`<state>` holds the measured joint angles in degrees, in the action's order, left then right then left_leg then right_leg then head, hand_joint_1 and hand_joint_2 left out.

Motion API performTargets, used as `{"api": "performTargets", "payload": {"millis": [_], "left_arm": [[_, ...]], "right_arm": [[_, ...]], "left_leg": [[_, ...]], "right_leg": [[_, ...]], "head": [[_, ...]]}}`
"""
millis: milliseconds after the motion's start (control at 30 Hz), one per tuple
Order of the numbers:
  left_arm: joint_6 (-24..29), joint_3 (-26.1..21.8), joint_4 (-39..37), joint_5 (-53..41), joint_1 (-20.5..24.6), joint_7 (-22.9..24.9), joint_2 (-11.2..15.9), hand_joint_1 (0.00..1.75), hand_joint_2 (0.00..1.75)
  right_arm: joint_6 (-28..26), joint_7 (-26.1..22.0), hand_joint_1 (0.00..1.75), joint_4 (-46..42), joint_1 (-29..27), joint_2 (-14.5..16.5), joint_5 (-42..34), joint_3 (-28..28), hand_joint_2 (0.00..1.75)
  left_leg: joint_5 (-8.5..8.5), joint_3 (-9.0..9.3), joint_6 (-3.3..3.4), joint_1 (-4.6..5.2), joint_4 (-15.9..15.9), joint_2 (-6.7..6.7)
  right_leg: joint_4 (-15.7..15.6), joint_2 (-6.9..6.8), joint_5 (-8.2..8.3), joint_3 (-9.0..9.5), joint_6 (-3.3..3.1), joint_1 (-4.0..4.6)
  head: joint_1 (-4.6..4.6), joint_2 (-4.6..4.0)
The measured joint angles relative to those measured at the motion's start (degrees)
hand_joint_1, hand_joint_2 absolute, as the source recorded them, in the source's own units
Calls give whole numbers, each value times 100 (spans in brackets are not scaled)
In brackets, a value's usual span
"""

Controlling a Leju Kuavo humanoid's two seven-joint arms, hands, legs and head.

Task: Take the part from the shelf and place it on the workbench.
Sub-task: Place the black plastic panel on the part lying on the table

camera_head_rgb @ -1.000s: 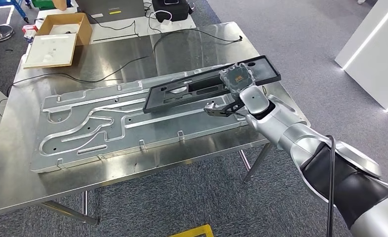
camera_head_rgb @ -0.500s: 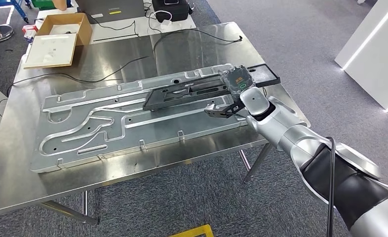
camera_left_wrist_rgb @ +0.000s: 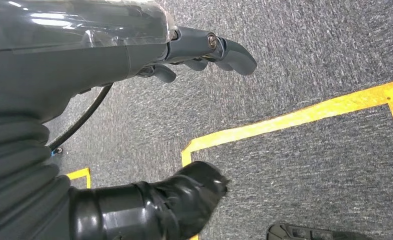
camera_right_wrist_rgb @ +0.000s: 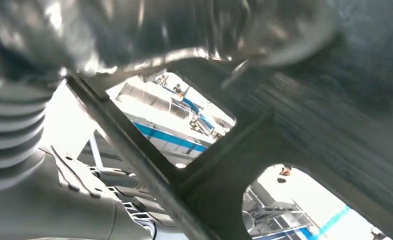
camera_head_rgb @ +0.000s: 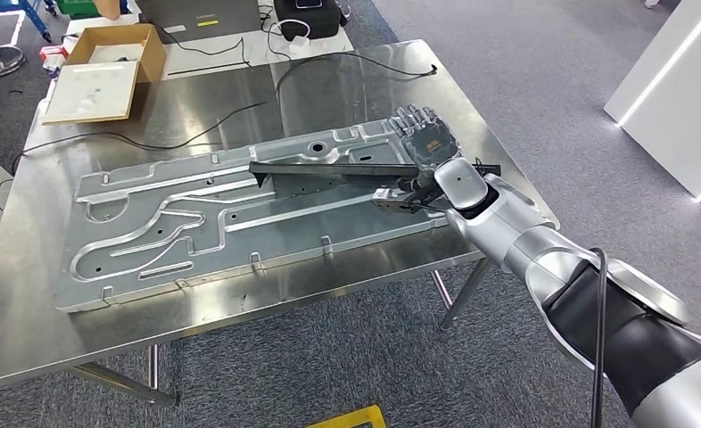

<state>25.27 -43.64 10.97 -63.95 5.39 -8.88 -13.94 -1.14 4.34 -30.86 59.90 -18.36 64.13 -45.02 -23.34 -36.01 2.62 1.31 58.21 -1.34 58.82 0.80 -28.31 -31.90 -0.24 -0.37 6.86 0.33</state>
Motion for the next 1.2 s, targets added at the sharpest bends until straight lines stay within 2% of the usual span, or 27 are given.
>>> {"api": "performTargets", "payload": {"millis": [1000,1200], "left_arm": [[79,-1,-1,-7,0,-15,0,0,0],[97,-1,0,-22,2,-22,0,0,0]], "right_arm": [[2,-25,0,-2,-56,10,-8,127,0],[-108,-107,0,-2,-161,107,-109,218,0]], "left_leg": [[0,-1,0,1,0,-2],[0,-1,0,0,-1,-1]], "right_leg": [[0,-2,0,2,0,1],[0,-1,0,2,0,2]], "head": [[0,0],[0,0]]}}
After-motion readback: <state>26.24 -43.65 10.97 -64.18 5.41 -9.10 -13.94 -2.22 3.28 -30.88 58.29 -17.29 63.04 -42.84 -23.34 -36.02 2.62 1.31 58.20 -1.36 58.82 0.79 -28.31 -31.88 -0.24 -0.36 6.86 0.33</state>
